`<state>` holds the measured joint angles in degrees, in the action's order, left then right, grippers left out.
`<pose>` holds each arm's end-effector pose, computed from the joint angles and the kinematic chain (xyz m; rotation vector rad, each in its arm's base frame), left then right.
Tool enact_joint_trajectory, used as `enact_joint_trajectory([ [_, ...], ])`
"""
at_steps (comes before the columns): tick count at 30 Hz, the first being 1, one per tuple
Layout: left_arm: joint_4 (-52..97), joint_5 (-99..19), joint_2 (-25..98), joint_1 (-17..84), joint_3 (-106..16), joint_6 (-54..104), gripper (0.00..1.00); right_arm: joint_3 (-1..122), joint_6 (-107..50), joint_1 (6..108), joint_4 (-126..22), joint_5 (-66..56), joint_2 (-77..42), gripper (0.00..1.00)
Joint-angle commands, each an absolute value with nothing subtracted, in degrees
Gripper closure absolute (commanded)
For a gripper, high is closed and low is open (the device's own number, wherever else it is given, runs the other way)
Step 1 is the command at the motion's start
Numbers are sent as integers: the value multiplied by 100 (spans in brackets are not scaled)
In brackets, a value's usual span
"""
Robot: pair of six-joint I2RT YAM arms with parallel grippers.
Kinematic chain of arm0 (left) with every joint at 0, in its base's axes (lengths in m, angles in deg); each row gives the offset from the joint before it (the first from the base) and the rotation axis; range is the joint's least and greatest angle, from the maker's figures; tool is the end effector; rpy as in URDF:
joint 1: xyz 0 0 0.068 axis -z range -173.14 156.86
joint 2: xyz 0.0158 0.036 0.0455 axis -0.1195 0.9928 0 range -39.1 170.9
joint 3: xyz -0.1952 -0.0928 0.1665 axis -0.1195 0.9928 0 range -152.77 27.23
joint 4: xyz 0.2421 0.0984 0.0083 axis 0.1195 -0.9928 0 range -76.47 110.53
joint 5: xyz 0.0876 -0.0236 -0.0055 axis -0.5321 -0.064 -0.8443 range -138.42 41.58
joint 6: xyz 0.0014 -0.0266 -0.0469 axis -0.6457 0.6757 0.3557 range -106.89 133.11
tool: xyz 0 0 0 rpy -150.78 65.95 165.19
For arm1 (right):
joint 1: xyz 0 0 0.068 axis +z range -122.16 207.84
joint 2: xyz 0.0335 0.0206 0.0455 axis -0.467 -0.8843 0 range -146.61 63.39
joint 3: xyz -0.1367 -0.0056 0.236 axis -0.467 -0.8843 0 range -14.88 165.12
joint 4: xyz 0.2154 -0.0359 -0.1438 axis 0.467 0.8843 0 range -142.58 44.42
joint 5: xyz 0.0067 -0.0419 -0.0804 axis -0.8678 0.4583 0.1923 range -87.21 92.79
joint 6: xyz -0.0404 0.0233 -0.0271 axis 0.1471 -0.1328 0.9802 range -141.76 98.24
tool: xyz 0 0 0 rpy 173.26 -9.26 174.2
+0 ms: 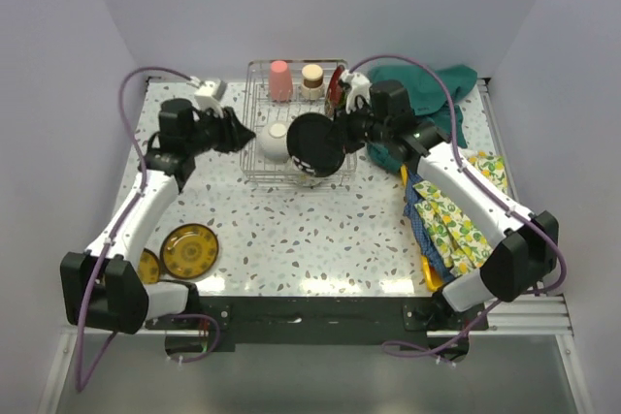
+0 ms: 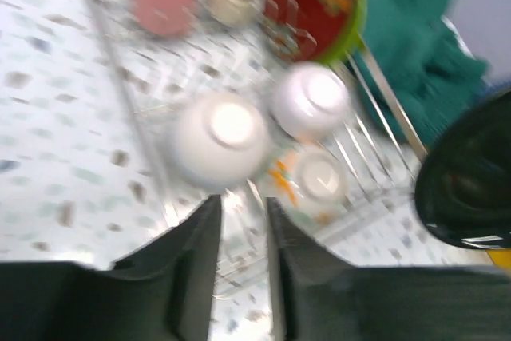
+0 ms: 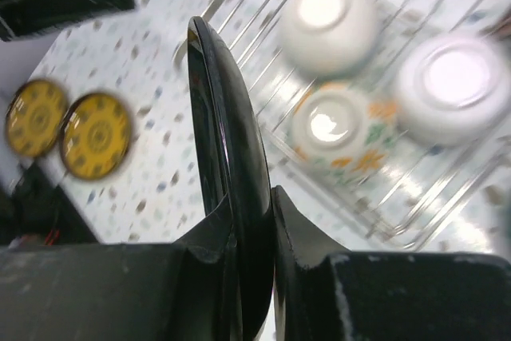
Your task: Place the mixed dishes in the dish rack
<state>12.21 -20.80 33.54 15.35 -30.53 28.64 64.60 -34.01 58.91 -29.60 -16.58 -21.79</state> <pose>0.2847 -0.0592 0.3189 0.1983 1.9927 -0.7464 0.2868 0.1866 0.3602 -0.5615 2.0675 0.8046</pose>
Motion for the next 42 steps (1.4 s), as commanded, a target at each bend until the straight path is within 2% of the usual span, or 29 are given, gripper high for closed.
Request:
enact_joint_trajectory([
  [1,1525,-3548,3612,1012,-3544,2348,76,7474,-3582,5860,-3114,180,-2475,100],
  [2,1708,-3610,3796,977,-3492,2278,97,7607,-3591,5851,-3105,444,-2581,100],
  [3,1771,-3785,3893,941,-3456,2269,100,7730,-3635,5877,-3113,1125,-2738,100],
  [5,1964,-3910,4210,932,-3334,2321,100,8012,-3618,5921,-3245,1674,-2915,100],
  [10,2596,-3691,4790,941,-3096,2690,100,8504,-3275,6334,-3911,4237,-3564,100],
  [13,2756,-3418,4896,976,-2973,2805,100,8636,-3064,6493,-4334,4768,-3837,100],
  [28,2915,-2091,4730,1855,-2243,2814,100,8918,-3047,6589,-4590,4894,-4594,100],
  [32,2380,-2667,4501,1838,-2120,2937,100,9014,-2880,6590,-4739,4841,-4805,100],
  [33,2248,-2784,4440,1811,-2102,2911,96,9041,-2836,6581,-4827,4797,-4857,100],
  [34,2064,-2898,4335,1768,-2076,2876,86,9067,-2801,6572,-4862,4727,-4962,100],
  [37,1414,-2997,4229,1539,-2032,2779,73,9260,-2765,6528,-4871,4657,-5217,100],
  [42,963,-2574,4132,1205,-1971,2664,70,9603,-2704,6431,-4828,4463,-5631,100],
])
